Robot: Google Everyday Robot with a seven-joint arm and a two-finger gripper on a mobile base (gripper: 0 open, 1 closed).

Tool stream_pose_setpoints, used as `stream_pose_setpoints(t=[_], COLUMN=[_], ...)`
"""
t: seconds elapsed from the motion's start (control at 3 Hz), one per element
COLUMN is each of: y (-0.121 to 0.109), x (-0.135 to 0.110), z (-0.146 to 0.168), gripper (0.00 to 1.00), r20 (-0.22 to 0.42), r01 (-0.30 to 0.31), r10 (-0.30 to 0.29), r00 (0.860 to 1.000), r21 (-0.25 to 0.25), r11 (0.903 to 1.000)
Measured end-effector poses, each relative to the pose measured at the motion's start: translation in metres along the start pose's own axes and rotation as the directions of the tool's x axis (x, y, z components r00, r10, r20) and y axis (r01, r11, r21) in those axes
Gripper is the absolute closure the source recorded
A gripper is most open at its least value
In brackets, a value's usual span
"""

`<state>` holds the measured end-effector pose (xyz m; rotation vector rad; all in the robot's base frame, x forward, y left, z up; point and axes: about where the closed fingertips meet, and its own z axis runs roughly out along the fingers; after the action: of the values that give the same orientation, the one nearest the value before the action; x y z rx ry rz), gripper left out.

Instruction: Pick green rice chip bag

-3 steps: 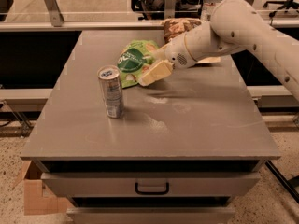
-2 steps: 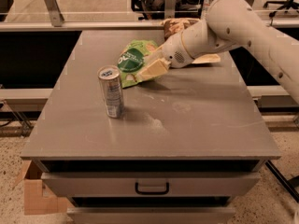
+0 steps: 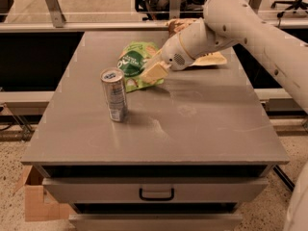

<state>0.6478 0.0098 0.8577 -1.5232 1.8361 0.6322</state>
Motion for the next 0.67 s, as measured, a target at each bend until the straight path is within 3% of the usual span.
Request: stream_pose_setpoints(t=[0.33, 0.67], y=[0.002, 0.0], x=[-0.006, -0.028], z=[0.004, 0.0], gripper=[1.0, 1.0], r20=[0.005, 0.138], r01=[0.0, -0.013], r10=[0.0, 0.012], r00=[1.0, 0.99], r21=[0.002, 0.01], r11=[1.0, 0.9999])
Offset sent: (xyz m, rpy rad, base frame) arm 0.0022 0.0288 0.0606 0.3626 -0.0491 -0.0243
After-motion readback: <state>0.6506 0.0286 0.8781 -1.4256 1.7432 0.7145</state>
